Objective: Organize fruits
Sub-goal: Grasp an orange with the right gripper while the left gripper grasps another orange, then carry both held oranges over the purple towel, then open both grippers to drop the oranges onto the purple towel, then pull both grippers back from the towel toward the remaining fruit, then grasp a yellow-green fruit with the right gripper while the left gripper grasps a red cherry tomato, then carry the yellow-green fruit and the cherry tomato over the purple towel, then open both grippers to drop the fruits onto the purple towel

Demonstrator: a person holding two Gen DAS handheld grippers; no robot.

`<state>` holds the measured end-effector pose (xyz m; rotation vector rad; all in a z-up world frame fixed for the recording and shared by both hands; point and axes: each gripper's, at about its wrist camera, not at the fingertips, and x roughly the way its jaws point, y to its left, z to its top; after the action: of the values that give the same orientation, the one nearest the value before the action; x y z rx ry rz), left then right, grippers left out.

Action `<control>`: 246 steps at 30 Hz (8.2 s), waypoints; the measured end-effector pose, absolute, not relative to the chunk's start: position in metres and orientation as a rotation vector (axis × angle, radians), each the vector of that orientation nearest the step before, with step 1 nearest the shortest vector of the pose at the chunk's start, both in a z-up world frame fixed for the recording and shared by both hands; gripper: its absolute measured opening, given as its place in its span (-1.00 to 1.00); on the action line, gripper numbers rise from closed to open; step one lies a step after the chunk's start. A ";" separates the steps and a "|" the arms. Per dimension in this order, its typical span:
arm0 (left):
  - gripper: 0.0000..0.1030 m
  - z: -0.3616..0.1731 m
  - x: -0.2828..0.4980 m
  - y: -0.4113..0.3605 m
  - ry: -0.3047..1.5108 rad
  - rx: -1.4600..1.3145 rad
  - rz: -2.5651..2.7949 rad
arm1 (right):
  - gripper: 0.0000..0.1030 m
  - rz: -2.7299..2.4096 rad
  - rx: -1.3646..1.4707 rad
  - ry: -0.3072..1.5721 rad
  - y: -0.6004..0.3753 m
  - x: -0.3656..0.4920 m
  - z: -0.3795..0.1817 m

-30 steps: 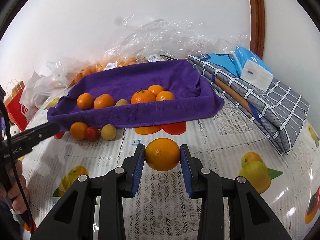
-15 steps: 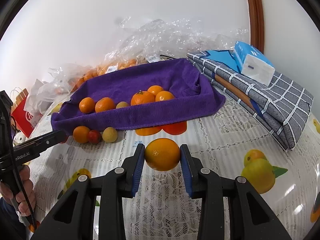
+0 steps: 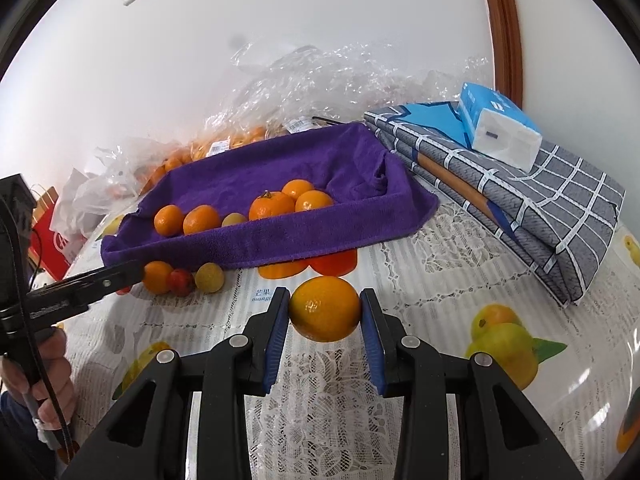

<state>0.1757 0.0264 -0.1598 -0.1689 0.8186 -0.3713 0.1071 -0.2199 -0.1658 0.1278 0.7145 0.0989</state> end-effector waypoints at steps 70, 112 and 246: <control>-0.36 -0.145 0.259 0.060 0.664 -0.322 -0.236 | -0.31 0.280 0.046 0.732 -0.159 0.259 -0.158; -0.14 -0.133 0.238 0.056 0.595 -0.322 -0.246 | 0.38 0.115 -0.142 0.639 -0.137 0.166 -0.132; -0.14 -0.149 0.231 0.047 0.807 -0.150 -0.139 | 0.07 0.094 0.016 0.702 -0.217 0.230 -0.157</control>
<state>0.2310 0.0470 -0.1493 -0.1496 0.8072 -0.1391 0.2304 -0.2170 -0.1572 0.0160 0.7023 0.0939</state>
